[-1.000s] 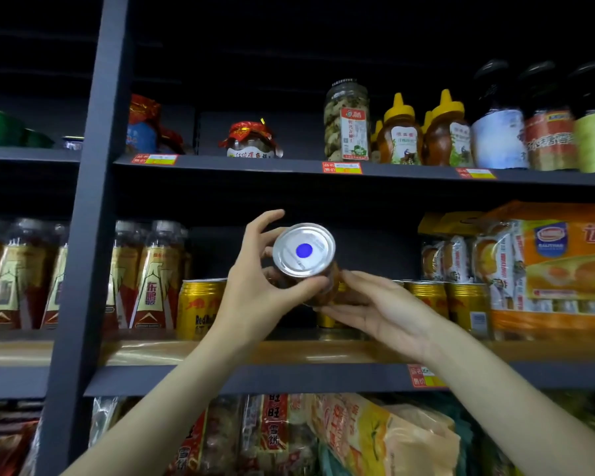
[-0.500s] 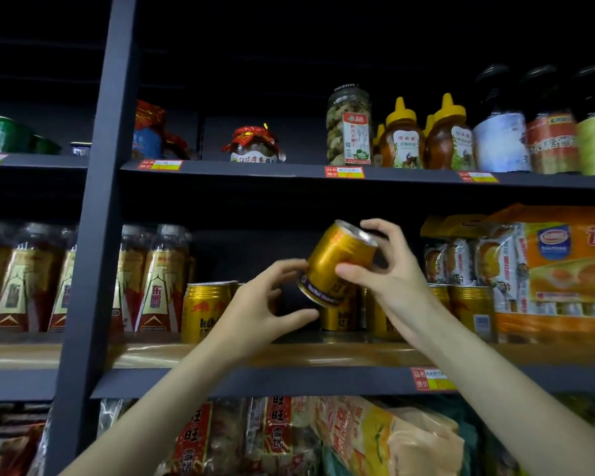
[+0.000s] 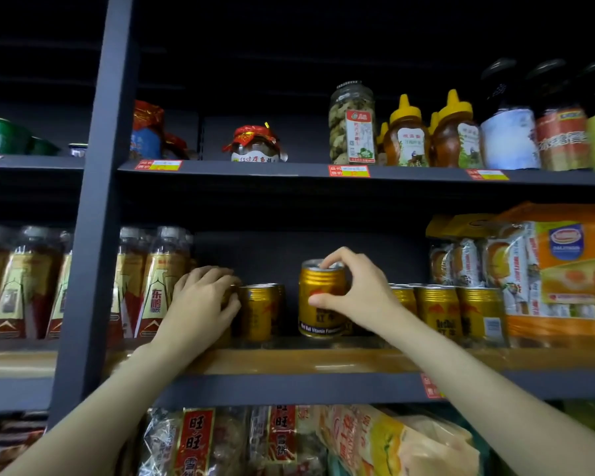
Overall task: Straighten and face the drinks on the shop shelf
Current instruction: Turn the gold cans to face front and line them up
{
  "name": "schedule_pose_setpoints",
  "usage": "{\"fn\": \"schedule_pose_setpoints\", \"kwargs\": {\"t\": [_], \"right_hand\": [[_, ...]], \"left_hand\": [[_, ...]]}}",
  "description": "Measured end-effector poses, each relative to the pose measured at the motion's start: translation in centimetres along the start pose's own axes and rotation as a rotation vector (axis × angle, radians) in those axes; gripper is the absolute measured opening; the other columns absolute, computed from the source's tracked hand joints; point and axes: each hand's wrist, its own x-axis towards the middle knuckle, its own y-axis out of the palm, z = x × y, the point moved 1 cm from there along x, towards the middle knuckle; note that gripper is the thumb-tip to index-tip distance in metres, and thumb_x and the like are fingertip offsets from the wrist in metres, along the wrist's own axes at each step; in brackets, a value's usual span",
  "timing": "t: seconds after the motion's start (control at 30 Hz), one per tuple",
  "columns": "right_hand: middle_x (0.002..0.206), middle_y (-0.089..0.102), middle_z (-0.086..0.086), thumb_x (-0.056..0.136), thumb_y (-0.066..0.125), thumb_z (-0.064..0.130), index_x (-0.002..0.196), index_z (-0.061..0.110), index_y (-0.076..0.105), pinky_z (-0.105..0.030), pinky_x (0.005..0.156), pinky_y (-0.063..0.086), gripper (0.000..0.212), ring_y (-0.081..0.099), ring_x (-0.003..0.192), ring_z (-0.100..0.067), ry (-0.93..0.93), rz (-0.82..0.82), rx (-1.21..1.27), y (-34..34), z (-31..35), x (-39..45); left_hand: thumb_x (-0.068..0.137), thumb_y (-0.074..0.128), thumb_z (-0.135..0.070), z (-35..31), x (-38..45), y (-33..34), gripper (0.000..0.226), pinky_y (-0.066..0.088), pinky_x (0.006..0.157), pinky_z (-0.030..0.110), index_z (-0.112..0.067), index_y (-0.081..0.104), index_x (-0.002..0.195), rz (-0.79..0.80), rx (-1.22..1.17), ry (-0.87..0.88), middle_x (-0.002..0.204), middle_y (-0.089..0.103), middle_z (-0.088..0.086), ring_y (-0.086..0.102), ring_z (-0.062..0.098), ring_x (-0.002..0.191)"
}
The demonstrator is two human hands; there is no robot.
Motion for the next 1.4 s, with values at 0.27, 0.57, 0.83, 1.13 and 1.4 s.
{"fn": "schedule_pose_setpoints", "kwargs": {"t": [0.27, 0.57, 0.83, 1.13, 1.4], "right_hand": [[0.125, 0.045, -0.001, 0.082, 0.067, 0.045, 0.121, 0.027, 0.044, -0.03, 0.086, 0.041, 0.049, 0.045, 0.114, -0.018, 0.011, 0.265, -0.342, 3.5, -0.3, 1.6], [0.135, 0.049, 0.003, 0.079, 0.071, 0.041, 0.132, 0.033, 0.045, -0.048, 0.109, 0.025, 0.06, 0.036, 0.13, -0.023, -0.049, 0.334, -0.51, 2.5, -0.2, 2.7], [0.151, 0.034, -0.001, 0.083, 0.057, 0.061, 0.143, 0.028, 0.033, -0.054, 0.111, 0.023, 0.072, 0.03, 0.138, -0.026, 0.219, 0.479, -0.772, -0.7, -4.0, 6.2], [0.129, 0.054, -0.008, 0.083, 0.064, 0.049, 0.125, 0.017, 0.049, -0.056, 0.11, 0.019, 0.055, 0.042, 0.127, -0.031, 0.244, 0.344, -0.861, 1.3, -2.9, 5.7], [0.117, 0.054, 0.0, 0.07, 0.08, 0.04, 0.096, 0.022, 0.052, -0.037, 0.089, 0.043, 0.043, 0.048, 0.112, -0.021, 0.12, 0.129, -0.378, -2.2, -1.4, 2.6]], "left_hand": [[0.085, 0.03, -0.036, 0.8, -0.4, 1.0, 0.046, 0.041, 0.088, 0.048, -0.023, 0.068, 0.107, -0.085, 0.057, 0.077, 0.113, 0.063, -0.004, 0.049, 0.026, 0.111], [0.086, 0.028, -0.036, 0.5, -0.4, 0.9, 0.049, 0.037, 0.092, 0.051, -0.021, 0.069, 0.108, -0.089, 0.051, 0.095, 0.111, 0.064, 0.001, 0.047, 0.029, 0.113], [0.085, 0.029, -0.034, 0.4, -0.4, 1.0, 0.048, 0.04, 0.088, 0.049, -0.02, 0.069, 0.106, -0.112, 0.077, 0.088, 0.106, 0.065, 0.0, 0.051, 0.029, 0.108], [0.084, 0.028, -0.034, 0.4, -0.5, 0.9, 0.049, 0.043, 0.085, 0.047, -0.02, 0.069, 0.108, -0.098, 0.098, 0.084, 0.102, 0.065, 0.0, 0.054, 0.028, 0.104], [0.085, 0.037, -0.03, 0.5, -0.6, 1.0, 0.04, 0.042, 0.09, 0.048, -0.021, 0.069, 0.109, -0.075, 0.095, 0.065, 0.103, 0.064, -0.001, 0.055, 0.027, 0.106]]}}
